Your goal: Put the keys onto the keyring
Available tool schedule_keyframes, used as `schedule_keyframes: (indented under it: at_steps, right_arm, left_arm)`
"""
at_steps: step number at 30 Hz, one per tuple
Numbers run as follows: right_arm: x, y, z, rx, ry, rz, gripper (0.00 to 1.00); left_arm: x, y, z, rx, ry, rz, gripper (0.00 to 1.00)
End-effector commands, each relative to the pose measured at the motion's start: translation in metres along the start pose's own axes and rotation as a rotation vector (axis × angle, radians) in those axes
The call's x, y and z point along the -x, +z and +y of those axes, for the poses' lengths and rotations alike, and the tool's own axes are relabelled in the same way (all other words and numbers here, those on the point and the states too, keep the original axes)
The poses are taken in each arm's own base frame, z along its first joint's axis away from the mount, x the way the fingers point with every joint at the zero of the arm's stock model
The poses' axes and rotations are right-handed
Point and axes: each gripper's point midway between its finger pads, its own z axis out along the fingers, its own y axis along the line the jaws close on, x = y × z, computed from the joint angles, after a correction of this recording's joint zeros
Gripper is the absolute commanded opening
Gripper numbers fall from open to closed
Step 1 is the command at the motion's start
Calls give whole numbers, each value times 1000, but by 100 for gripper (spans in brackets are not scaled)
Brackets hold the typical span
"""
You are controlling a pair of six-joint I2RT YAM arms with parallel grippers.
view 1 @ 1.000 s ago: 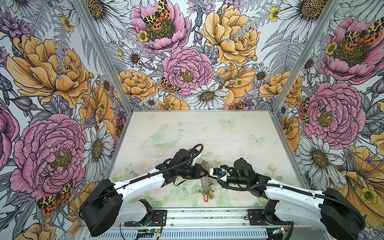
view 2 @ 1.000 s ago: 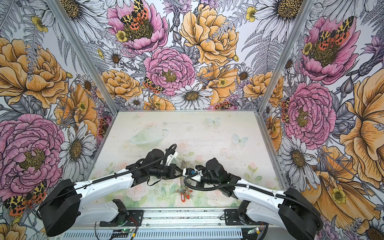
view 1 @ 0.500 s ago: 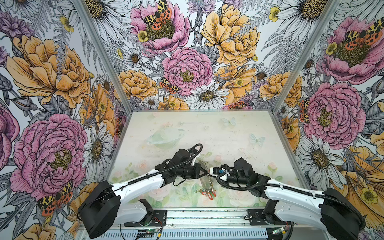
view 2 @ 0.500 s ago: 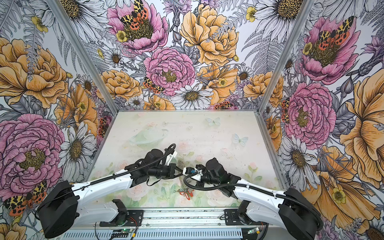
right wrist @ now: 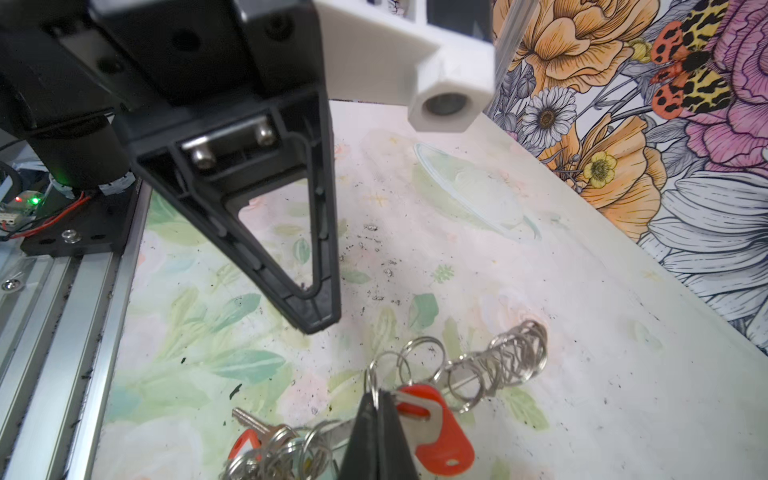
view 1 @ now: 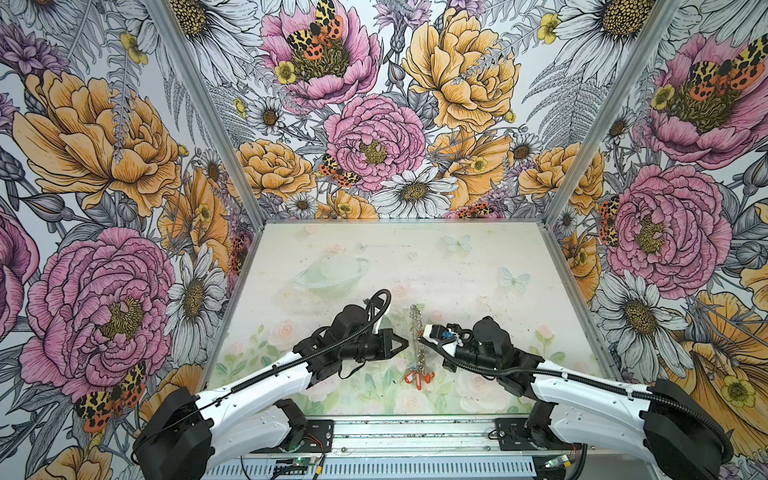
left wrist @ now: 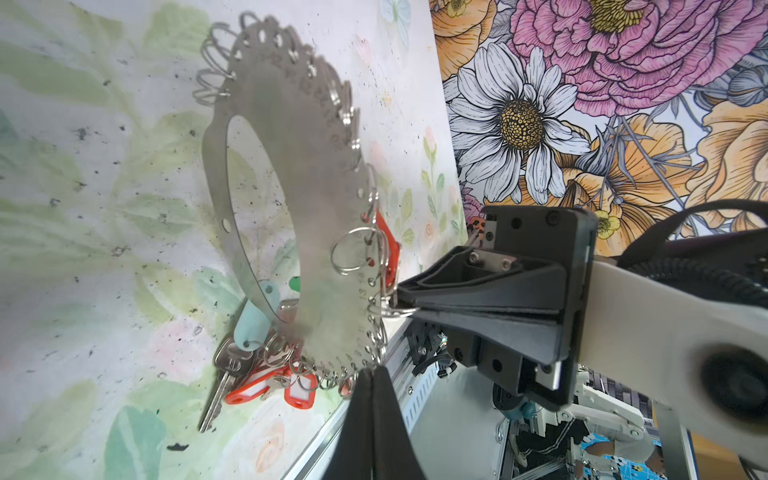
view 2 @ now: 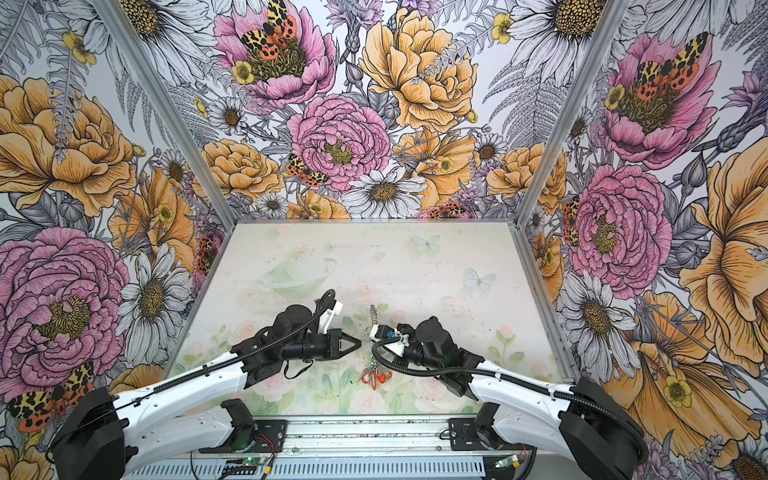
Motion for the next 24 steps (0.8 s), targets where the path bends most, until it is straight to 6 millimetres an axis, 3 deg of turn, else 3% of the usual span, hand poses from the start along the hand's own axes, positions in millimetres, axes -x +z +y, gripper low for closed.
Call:
schedule_keyframes:
  at_steps: [1,3,8,12,24]
  right_arm:
    - [29,1,-8,-21,0,-112,0]
    - [25,3,-4,3,-13,-97,0]
    - [21,3,2,40,-34,-66,0]
    - [19,3,6,63,-39,-54,0]
    - [18,6,10,83,-58,-43,0]
  left_arm:
    - [8,0,6,18,-9,-43,0]
    - [10,-2,5,23,4,-49,1]
    - [17,-6,-4,10,36,-70,18]
    - [23,-8,-11,-7,53,-75,26]
    - [11,15,-20,-31,52,70,25]
